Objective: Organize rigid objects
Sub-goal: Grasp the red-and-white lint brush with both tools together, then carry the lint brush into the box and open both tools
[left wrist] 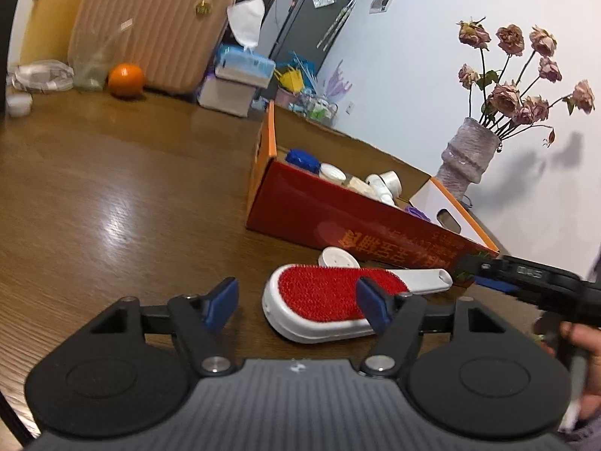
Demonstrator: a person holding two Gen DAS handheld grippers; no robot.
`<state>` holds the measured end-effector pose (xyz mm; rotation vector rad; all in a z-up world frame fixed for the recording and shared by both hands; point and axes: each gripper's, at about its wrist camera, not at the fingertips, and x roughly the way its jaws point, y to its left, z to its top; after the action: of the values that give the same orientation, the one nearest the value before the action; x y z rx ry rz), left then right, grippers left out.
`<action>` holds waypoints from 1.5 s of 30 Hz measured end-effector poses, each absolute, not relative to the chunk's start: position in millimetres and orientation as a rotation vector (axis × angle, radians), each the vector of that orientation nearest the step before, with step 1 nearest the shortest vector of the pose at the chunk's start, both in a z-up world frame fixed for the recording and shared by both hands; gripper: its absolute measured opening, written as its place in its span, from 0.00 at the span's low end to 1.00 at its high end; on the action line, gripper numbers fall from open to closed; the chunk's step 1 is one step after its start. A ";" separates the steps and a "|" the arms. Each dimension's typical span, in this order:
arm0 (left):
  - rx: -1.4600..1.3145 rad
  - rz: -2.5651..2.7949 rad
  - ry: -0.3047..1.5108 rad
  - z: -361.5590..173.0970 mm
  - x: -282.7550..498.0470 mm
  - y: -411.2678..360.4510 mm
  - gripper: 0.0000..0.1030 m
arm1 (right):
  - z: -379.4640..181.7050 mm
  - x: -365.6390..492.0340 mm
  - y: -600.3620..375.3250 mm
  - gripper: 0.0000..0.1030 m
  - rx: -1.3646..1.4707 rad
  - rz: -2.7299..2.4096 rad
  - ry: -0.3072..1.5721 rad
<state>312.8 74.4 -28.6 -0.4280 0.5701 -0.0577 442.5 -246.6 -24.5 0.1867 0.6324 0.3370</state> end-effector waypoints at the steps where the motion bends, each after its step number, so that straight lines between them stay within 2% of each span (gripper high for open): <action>1: -0.439 -0.062 0.576 -30.5 314.1 75.6 0.68 | -29.0 449.5 -246.6 0.49 0.197 0.330 0.649; 4: -0.456 -0.072 0.575 -33.4 316.2 77.8 0.63 | -39.7 460.3 -245.8 0.38 0.205 0.322 0.690; 6: -0.461 -0.076 0.583 -36.2 319.1 78.0 0.51 | -44.9 463.1 -243.9 0.28 0.194 0.330 0.708; 8: -0.489 -0.099 0.586 -38.9 321.2 79.3 0.47 | -48.5 464.7 -242.6 0.25 0.190 0.335 0.719; 14: -0.516 -0.111 0.569 -38.5 320.4 80.3 0.44 | -52.1 465.7 -241.8 0.11 0.210 0.363 0.736; 24: -0.452 -0.164 0.509 -19.0 259.7 60.2 0.42 | -40.6 383.0 -269.1 0.11 0.292 0.316 0.726; 33: -0.382 -0.193 0.421 18.3 198.0 33.6 0.43 | -4.5 282.2 -293.4 0.12 0.307 0.269 0.597; 45: -0.372 -0.187 0.370 40.3 167.8 20.2 0.43 | 16.1 229.2 -308.9 0.12 0.347 0.270 0.493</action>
<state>167.8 20.2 40.3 -0.3718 0.3696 -0.1872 229.2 -308.9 16.1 0.3465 0.4932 0.2698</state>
